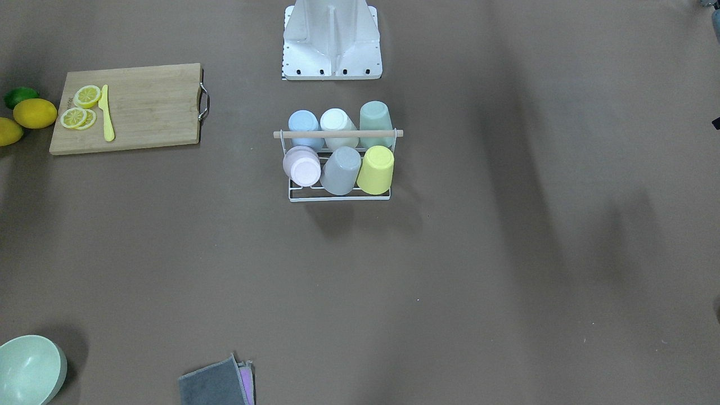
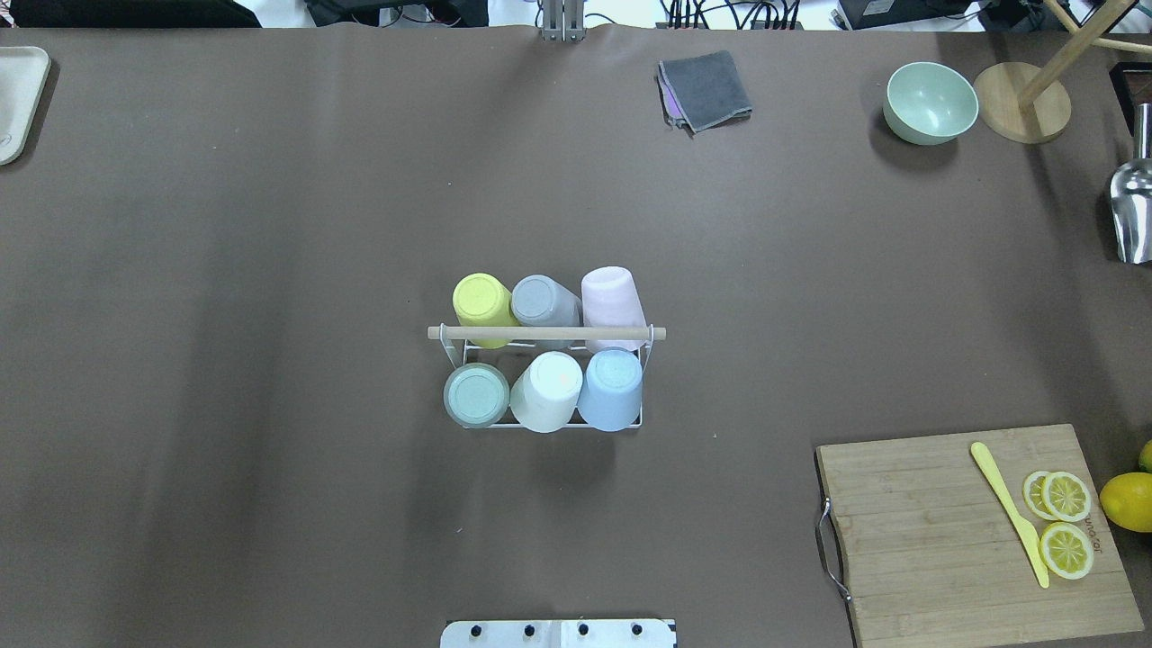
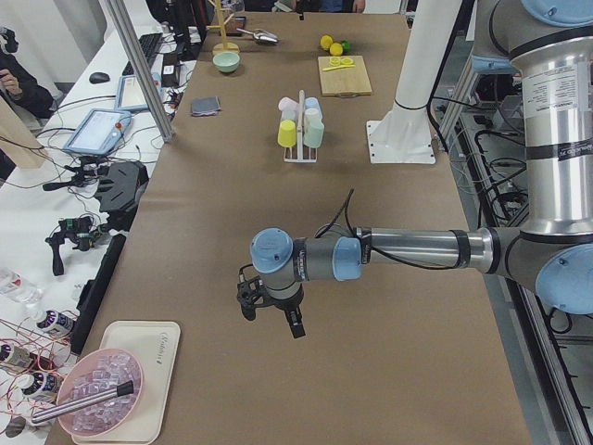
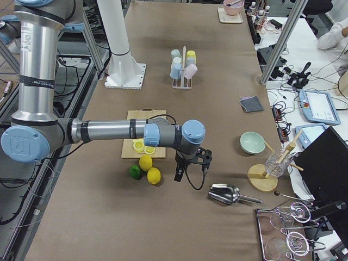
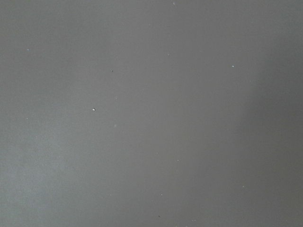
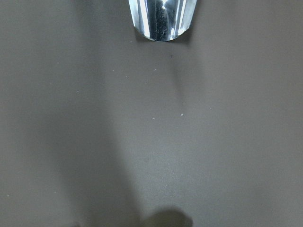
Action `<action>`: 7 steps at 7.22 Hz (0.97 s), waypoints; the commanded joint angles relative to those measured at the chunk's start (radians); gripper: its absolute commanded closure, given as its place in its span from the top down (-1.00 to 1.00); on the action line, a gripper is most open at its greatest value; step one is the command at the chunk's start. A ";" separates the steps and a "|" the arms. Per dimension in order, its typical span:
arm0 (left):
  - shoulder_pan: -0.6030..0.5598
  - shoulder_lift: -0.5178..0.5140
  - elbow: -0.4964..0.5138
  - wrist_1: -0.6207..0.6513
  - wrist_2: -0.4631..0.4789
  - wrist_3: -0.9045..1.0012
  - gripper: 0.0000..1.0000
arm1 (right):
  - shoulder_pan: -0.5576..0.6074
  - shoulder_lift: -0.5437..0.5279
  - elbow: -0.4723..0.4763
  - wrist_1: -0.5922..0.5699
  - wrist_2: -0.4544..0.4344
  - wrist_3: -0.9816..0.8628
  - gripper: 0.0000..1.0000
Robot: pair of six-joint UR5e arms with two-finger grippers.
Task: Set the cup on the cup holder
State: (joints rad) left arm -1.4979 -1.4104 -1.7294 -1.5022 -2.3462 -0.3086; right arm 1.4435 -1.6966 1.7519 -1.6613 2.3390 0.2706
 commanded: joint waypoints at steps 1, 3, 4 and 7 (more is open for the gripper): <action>-0.001 -0.002 0.002 0.000 -0.002 0.000 0.96 | 0.000 0.000 -0.008 0.000 -0.001 -0.001 0.99; -0.002 -0.004 0.002 -0.001 -0.002 0.000 0.96 | 0.000 0.000 -0.009 0.000 0.000 -0.001 0.99; -0.005 -0.005 0.001 -0.001 -0.002 0.002 0.96 | 0.000 0.000 -0.009 0.000 0.000 -0.001 0.99; -0.016 -0.005 0.001 -0.001 -0.002 0.002 0.96 | 0.000 0.000 -0.009 0.000 0.000 -0.001 0.99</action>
